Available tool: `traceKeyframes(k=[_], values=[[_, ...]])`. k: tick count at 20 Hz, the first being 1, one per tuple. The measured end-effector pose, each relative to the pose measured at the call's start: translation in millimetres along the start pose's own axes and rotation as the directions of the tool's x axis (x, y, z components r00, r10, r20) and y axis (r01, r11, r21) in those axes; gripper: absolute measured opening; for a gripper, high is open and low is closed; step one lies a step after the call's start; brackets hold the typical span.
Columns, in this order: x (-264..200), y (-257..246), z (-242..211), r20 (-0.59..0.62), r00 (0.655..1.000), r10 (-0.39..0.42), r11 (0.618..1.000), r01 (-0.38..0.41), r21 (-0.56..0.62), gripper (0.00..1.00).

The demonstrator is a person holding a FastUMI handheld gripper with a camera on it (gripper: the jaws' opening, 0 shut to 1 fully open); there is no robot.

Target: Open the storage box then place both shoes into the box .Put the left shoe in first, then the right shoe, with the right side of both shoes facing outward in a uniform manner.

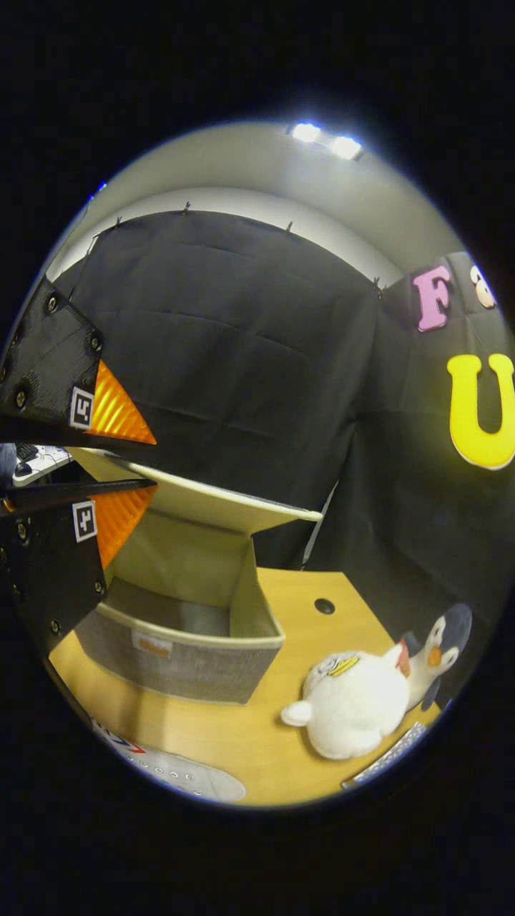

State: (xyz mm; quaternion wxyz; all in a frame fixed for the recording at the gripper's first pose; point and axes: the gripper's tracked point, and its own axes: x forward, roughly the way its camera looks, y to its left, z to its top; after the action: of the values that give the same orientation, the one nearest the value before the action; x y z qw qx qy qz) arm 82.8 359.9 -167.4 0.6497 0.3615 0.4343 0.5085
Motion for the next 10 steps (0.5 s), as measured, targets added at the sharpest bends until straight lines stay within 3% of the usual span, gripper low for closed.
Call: traceKeyframes(k=[4,10], values=[[47,36,-1,-0.047,0.999,-0.004,0.993,-0.002,-0.115,0.22],[134,73,-12,-0.113,0.993,-0.033,0.981,0.010,-0.195,0.22]])
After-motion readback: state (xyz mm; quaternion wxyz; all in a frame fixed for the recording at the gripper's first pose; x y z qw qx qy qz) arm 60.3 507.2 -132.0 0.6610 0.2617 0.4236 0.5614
